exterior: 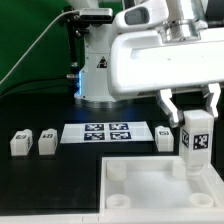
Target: Assemble one leg
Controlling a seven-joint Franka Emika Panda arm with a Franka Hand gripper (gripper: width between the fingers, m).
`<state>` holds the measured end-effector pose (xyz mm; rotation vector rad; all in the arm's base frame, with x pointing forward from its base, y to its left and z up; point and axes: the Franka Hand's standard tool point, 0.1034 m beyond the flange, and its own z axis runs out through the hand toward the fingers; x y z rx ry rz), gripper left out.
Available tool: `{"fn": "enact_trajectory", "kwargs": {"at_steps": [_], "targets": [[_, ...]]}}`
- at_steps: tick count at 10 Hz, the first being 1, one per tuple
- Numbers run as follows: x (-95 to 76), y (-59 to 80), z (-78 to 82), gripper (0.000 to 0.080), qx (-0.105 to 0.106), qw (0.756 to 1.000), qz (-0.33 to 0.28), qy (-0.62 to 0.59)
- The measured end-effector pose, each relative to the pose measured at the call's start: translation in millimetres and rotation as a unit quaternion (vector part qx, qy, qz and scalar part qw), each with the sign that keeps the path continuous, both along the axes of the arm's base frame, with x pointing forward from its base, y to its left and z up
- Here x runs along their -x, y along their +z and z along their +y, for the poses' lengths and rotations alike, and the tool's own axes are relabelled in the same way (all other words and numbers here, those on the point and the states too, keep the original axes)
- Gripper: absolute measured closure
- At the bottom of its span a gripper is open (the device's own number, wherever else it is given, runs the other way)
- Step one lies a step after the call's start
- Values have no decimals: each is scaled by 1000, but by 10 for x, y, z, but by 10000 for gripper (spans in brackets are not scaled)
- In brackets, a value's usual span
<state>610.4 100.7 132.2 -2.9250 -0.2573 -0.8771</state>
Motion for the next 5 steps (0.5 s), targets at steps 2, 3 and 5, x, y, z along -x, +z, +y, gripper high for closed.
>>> {"fn": "enact_trajectory", "kwargs": {"at_steps": [2, 3, 5], "targets": [[21, -56, 27, 506, 0, 1000, 4, 2], [31, -90, 26, 506, 0, 1000, 7, 2], [50, -150, 44, 506, 0, 1000, 10, 3]]}}
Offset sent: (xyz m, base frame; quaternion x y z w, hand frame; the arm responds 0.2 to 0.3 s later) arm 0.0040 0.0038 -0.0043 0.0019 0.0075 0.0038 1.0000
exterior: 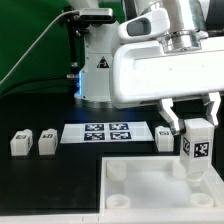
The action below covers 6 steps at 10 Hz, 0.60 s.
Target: Assemble one leg
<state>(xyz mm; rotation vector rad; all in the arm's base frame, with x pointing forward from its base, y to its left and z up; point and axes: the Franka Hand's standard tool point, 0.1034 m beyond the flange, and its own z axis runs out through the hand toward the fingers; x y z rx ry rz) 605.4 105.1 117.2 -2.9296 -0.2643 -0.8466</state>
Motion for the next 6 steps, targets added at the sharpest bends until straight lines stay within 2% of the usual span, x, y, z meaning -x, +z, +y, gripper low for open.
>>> {"fn": "enact_trajectory", "kwargs": {"at_steps": [2, 6], "targets": [[-18, -59, 41, 506, -1, 1000, 2, 2], [-182, -143, 70, 506, -6, 1000, -1, 0]]}}
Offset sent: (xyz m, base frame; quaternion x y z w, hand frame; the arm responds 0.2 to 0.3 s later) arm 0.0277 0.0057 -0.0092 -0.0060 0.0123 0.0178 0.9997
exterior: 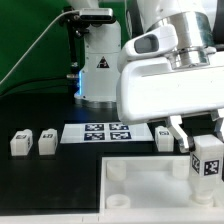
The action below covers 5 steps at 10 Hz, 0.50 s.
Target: Assemble one leg
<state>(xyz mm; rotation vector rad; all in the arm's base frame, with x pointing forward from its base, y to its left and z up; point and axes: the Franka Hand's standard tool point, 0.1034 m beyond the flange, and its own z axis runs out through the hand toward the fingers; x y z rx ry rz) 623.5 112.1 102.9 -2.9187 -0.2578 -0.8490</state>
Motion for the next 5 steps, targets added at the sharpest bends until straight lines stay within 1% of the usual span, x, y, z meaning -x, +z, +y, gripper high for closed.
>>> {"fn": "enact_trajectory", "kwargs": {"at_steps": [3, 5], "targets": [[-13, -12, 0, 506, 1, 1000, -15, -2], [12, -9, 27, 506, 1, 1000, -18, 0]]}}
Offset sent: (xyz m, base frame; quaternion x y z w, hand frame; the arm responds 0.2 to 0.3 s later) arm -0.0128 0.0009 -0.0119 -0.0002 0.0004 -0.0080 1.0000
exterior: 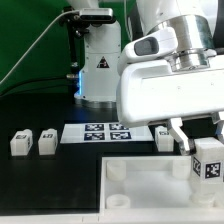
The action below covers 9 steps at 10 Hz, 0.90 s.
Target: Assemble one leg
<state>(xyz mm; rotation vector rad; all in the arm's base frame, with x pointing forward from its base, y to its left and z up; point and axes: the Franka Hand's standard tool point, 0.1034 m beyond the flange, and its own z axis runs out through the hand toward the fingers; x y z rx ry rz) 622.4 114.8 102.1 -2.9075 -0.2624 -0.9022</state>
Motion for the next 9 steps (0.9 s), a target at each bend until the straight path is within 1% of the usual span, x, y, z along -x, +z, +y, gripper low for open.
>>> {"fn": "enact_trajectory", "kwargs": {"at_steps": [2, 4, 8, 9], "targets": [[44, 32, -3, 506, 1, 1000, 1, 1], [90, 16, -12, 506, 2, 1000, 4, 2], [121, -146, -18, 506, 3, 1000, 15, 1], [95, -144, -22, 506, 2, 1000, 5, -1]]}}
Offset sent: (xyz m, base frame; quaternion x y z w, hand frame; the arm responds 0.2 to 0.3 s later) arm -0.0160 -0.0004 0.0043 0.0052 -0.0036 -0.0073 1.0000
